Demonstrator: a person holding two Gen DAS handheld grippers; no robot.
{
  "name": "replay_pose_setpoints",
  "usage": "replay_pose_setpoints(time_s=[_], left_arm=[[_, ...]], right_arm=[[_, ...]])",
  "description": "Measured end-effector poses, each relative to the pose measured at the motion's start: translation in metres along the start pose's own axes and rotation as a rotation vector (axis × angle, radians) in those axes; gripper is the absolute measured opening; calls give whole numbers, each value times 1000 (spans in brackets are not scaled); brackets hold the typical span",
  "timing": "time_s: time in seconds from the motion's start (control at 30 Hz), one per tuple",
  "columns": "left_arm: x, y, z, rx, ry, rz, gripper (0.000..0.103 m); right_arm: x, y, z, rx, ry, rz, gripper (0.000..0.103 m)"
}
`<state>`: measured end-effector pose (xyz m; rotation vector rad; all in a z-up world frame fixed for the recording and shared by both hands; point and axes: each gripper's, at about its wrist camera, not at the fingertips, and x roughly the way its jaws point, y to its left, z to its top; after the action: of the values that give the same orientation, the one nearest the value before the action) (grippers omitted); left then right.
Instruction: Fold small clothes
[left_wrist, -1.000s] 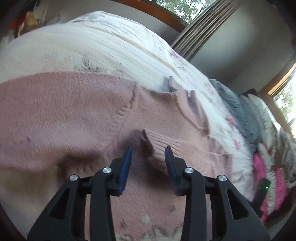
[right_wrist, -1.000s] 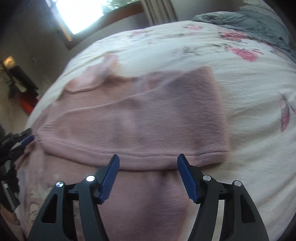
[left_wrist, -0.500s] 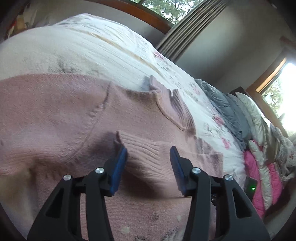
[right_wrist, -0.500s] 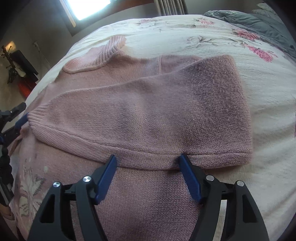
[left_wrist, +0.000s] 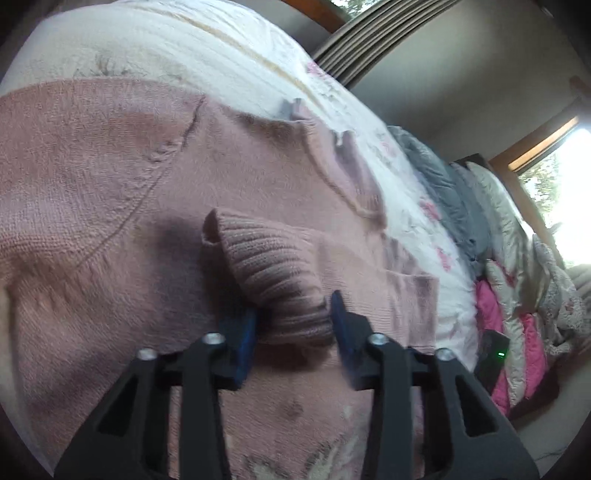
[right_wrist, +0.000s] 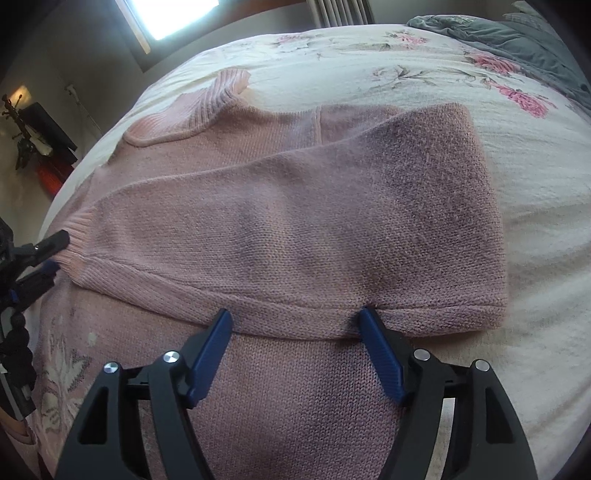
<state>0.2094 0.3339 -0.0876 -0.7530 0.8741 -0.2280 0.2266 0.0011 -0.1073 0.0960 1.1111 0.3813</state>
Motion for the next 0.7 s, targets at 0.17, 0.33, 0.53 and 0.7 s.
replay_pose_setpoints(time_s=[0.17,0.33,0.53,0.7], left_arm=[[-30,-7,19,-49,-57,-165,18],[-66,11,30,-33,-128,33,24],[-69,12,21,25,-97,127,30],[-33,-21,3,116,-17,56,41]], right_arm=[[-2,-4,-1,8,-1,20,73],[-2,-6,-2,-3,3,18,73],[-18,4,2,5,-23,-6,72],[-43,6,15,-21,-70,-84,72]])
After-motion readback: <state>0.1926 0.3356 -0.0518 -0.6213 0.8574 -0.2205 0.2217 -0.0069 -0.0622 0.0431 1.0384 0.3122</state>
